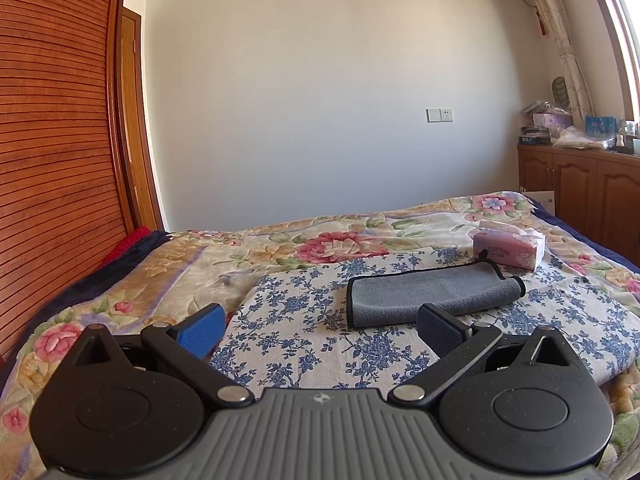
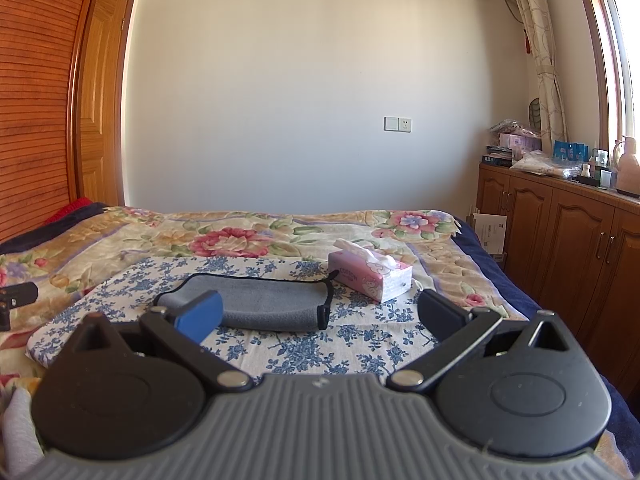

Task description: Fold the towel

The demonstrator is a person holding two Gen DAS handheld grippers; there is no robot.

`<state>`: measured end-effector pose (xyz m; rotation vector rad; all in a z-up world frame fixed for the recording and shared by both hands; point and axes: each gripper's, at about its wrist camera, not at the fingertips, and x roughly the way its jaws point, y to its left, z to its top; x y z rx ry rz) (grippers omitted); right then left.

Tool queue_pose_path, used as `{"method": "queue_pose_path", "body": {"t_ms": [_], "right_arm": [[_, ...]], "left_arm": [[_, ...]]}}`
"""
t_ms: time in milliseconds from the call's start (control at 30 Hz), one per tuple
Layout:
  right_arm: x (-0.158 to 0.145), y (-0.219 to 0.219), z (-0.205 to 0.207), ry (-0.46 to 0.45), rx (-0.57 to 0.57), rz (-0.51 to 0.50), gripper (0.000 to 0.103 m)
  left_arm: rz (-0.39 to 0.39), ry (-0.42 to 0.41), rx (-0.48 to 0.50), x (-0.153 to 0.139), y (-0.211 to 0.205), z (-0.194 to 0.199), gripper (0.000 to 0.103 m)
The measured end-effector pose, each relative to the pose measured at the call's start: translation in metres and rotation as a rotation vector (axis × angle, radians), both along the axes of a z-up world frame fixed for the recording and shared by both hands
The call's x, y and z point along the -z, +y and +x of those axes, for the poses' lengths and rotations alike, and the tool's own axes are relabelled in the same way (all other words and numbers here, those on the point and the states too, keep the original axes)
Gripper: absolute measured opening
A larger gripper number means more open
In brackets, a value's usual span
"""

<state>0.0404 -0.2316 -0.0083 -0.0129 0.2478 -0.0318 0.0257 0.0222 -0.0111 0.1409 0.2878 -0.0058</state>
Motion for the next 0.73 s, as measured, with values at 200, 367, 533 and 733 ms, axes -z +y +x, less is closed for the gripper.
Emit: {"method": "queue_pose_path", "body": {"t_ms": [200,367,533,733], "right_arm": [[0.0002,-0.0008,-0.0003,-0.001,0.000,0.000,0.103],[0.0002,-0.0005,-0.0003,-0.001,0.000,0.000,0.103],[0.0002,-0.0004,-0.0003,-0.001,0.000,0.000,0.103],[0.0004,-0.0006,-0.0004,0.000,0.000,0.000,0.103]], "left_arm": [[0.002,-0.004,-0.003,-0.0002,-0.0001,-0.0002,0.103],[0.002,-0.004,-0.002,0.0000,-0.0005,-0.0003,0.103],[0.002,-0.004,-0.002,0.0000,-0.0005,-0.0002,0.103],[0.003,-0.005,-0.003,0.0000,-0.0007,-0.0003,0.103]]}}
